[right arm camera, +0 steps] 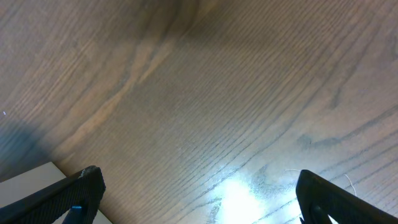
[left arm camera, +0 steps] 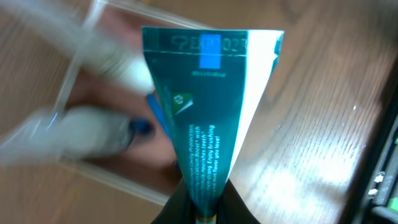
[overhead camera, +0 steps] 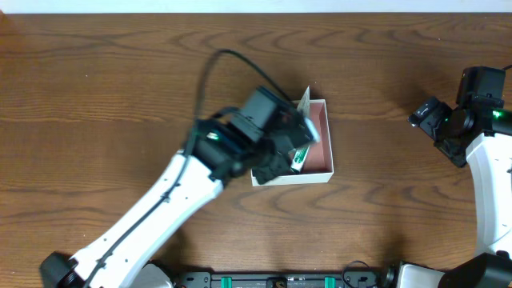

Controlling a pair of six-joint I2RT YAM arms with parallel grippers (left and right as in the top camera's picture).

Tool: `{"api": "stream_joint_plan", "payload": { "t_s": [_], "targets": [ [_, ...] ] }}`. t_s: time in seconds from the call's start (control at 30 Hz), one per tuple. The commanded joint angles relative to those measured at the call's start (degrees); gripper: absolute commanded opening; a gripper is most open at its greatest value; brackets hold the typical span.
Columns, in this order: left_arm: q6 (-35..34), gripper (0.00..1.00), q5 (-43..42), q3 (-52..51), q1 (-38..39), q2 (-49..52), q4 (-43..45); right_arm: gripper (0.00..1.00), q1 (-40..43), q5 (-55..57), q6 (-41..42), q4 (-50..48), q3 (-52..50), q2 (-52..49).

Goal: Pack container
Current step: 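Lay the toothpaste tube into the box and release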

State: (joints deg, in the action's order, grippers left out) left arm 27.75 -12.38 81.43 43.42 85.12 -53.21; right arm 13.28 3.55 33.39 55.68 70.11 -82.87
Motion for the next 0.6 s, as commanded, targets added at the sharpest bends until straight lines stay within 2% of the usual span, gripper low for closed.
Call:
{"api": "stream_joint_plan", "payload": {
  "t_s": [0.0,0.13,0.23,0.3,0.33,0.37,0.4,0.43,0.57],
  "targets": [
    [9.6,0.09,6.5,-1.7,3.2,5.1,2.7,0.99,0.3,0.3,-0.9,0.0,0.2,0.2],
    [12.9,0.09,11.0,-1.7,3.7,10.6,6.1,0.99,0.3,0.3,-0.9,0.0,0.2,0.2],
    [14.2,0.31,11.0,-1.7,3.3,14.0,7.7,0.99,0.3,0.3,-0.9,0.0,0.2,0.2],
    [13.5,0.41,11.8,-1.7,3.3,14.9,8.4,0.99,0.3,0.3,-0.9,0.0,0.2,0.2],
    [12.0,0.48,12.7,-1.7,3.2,15.0,9.0,0.99,0.3,0.3,-0.9,0.0,0.2,0.2],
    [10.5,0.67,13.6,-1.6,3.2,14.8,9.4,0.99,0.3,0.3,-0.9,0.0,0.2,0.2],
    [8.9,0.91,14.5,-1.2,3.2,14.3,9.4,0.99,0.3,0.3,-0.9,0.0,0.2,0.2],
    [7.2,0.98,15.4,-0.8,3.2,13.7,9.2,0.99,0.3,0.3,-0.9,0.0,0.2,0.2],
    [-0.2,0.98,20.3,0.9,3.2,8.1,5.2,0.99,0.3,0.3,-0.9,0.0,0.2,0.2]
  ]
}}
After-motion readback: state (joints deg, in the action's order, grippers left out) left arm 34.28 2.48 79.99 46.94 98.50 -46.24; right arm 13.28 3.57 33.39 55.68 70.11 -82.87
